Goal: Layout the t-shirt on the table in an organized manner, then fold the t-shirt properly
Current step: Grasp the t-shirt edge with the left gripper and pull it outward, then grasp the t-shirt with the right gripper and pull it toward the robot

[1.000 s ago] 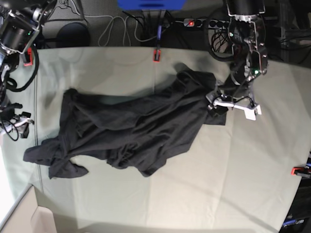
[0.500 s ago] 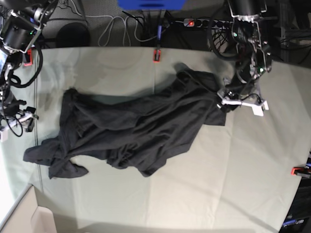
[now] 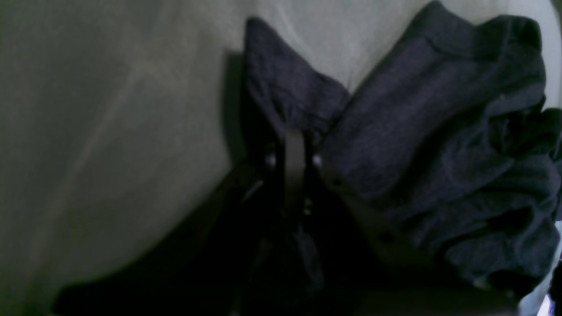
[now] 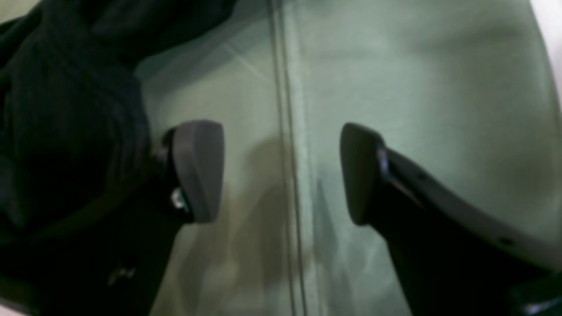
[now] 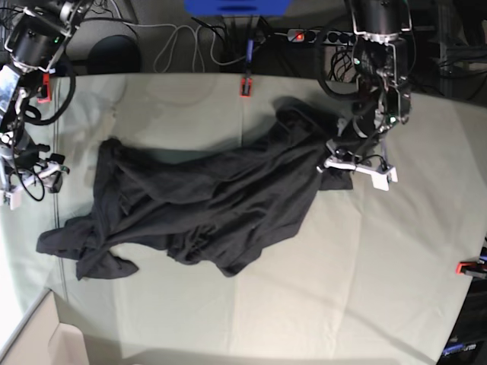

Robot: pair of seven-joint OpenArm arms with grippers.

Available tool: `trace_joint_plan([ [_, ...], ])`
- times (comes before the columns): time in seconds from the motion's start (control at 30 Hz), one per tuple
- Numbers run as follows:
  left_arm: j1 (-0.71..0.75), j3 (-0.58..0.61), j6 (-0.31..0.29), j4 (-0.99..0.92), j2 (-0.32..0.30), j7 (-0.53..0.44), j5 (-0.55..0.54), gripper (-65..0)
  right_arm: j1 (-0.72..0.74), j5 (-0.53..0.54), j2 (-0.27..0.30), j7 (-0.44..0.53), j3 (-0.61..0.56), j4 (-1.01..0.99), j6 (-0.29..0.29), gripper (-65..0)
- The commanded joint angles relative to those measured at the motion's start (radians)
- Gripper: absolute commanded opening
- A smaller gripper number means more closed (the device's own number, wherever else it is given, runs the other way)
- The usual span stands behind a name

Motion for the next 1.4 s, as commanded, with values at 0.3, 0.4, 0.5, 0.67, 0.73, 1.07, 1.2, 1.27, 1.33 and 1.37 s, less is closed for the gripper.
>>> trace_joint_plan([
  [0.3, 0.063, -0.296, 0.003, 0.4, -0.031, -0.006, -0.007, -64.8, -0.049, 0.009, -0.044, 0.02, 0.005, 0.065, 0.007, -23.1],
  [0.4, 0.069, -0.368, -0.002, 0.451, -0.031, 0.0, -0.007, -64.8, -0.075, 0.009, -0.081, 0.02, -0.002, 0.122, 0.007, -23.0],
  [0.5, 0.079, -0.459, -0.005, 0.474, -0.031, 0.061, -0.007, -64.8, -0.11, 0.009, -0.12, 0.02, -0.004, 0.192, 0.007, -22.8],
  [0.67, 0.075, -0.63, -0.006, 0.454, -0.031, 0.1, -0.007, -64.8, -0.168, 0.009, -0.18, 0.017, -0.007, 0.289, 0.008, -22.8],
  [0.73, 0.075, -0.669, -0.006, 0.421, -0.042, 0.1, -0.007, -64.8, -0.194, 0.009, -0.205, 0.017, -0.021, 0.318, 0.044, -22.8],
  [1.07, 0.079, -0.73, -0.006, 0.365, -0.079, 0.1, -0.009, -64.8, -0.32, 0.009, -0.269, 0.019, -0.165, 0.392, 0.182, -23.1],
  [1.2, 0.079, -0.729, -0.006, 0.363, -0.075, 0.1, -0.009, -64.8, -0.352, 0.009, -0.269, 0.019, -0.248, 0.392, 0.182, -23.1],
  [1.27, 0.079, -0.724, -0.006, 0.363, -0.075, 0.1, -0.009, -64.8, -0.366, 0.009, -0.269, 0.019, -0.298, 0.393, 0.182, -23.1],
  [1.33, 0.079, -0.722, -0.006, 0.363, -0.075, 0.1, -0.009, -64.8, -0.379, 0.009, -0.269, 0.019, -0.352, 0.405, 0.182, -23.1],
  [1.37, 0.079, -0.722, -0.006, 0.363, -0.074, 0.1, -0.009, -64.8, -0.385, 0.009, -0.269, 0.019, -0.38, 0.418, 0.182, -23.1],
])
